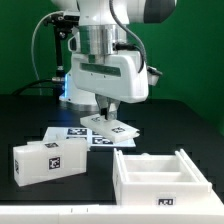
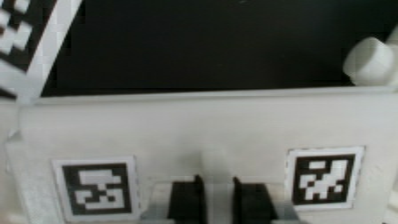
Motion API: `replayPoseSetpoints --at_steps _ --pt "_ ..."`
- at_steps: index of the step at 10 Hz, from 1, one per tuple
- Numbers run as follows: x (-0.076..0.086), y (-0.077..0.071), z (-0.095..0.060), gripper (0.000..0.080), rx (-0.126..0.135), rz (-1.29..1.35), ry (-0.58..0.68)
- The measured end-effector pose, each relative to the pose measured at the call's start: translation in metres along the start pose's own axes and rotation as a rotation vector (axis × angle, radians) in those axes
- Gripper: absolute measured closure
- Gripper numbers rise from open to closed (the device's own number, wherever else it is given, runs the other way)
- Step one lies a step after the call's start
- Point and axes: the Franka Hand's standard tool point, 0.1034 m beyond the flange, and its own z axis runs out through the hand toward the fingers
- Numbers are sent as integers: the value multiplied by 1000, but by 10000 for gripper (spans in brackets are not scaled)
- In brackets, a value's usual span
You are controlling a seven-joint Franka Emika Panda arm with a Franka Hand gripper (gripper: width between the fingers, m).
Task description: Assemble cabinet
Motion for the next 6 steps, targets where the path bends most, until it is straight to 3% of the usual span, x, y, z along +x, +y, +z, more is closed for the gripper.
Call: replayPoseSetpoints --at_steps 1,2,4,6 --pt "-2 -1 0 737 1 38 -6" --pt "-15 -1 2 737 -29 205 -31" --pt "-36 -11 9 737 -60 429 -42" --pt "-55 -21 14 737 -61 467 -37"
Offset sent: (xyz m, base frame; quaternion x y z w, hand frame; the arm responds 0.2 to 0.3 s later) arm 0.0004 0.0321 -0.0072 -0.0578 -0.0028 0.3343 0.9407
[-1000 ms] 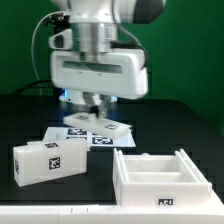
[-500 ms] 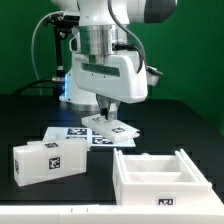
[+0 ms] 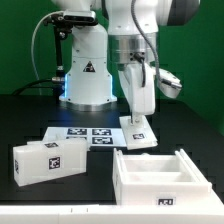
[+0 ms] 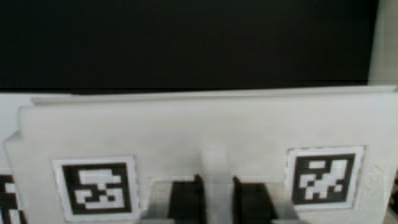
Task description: Assemble cabinet
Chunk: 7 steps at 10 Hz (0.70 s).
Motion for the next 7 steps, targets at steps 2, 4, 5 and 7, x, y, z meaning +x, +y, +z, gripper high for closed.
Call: replayPoseSetpoints --at_steps 2,4,5,7 --pt "-2 0 0 737 0 -17 -2" --pt "-22 8 -3 737 -57 79 37" --pt "-34 8 -5 737 -64 111 68" --pt "-56 16 0 737 -69 28 150"
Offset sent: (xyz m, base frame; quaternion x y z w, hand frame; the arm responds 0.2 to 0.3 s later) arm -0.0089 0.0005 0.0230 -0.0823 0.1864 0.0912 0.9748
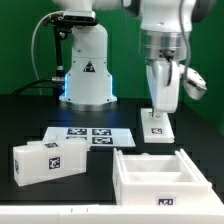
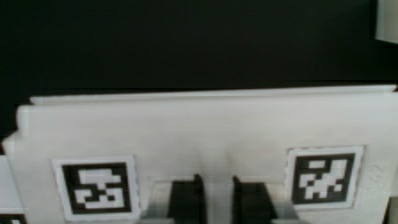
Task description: Assemble cabinet
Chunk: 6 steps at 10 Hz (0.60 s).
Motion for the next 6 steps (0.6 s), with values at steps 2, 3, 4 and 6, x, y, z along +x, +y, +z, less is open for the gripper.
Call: replayPoseSetpoints --at_steps 2,3,4,6 --pt "-11 4 2 737 -18 -62 7" --pt "-10 5 1 737 -29 -55 -2" --pt "-6 5 -3 737 -44 -59 -5" --pt "7 6 -11 737 -57 -56 -16"
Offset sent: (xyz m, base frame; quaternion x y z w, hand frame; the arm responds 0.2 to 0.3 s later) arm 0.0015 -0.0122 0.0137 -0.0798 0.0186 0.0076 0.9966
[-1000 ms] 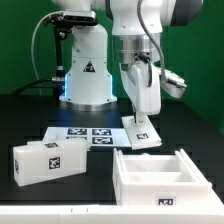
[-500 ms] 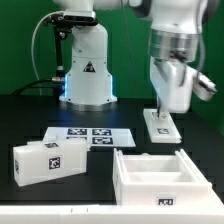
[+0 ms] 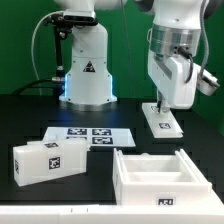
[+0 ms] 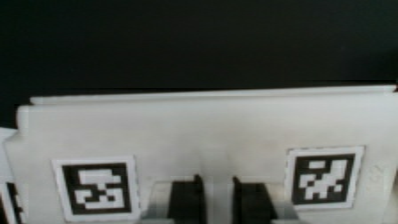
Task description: Assemble cabinet
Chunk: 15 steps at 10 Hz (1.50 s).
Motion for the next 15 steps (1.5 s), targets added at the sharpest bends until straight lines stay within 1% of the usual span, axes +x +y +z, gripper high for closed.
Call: replayPoseSetpoints --at_steps 1,2,4,5,6,7,8,9,10,11,12,13,14,15 --pt "7 9 -2 737 -100 6 9" --pt "5 3 -2 737 -101 11 6" --pt "4 4 0 736 -104 -2 8" --pt "3 3 1 736 -97 -5 7" --pt "2 2 1 735 -81 -9 6" --pt "2 2 2 735 -82 -11 6" --pt "0 -2 2 735 -50 -13 2" --pt "-3 -5 3 735 33 -22 -8" --pt "-3 -1 6 735 58 -32 -9" --pt "2 0 8 735 66 -61 1" --pt "8 -2 9 735 91 -86 2" --pt "18 -1 11 735 111 -108 5" --pt "25 1 12 735 86 -114 9" --pt "23 0 13 735 86 -107 2"
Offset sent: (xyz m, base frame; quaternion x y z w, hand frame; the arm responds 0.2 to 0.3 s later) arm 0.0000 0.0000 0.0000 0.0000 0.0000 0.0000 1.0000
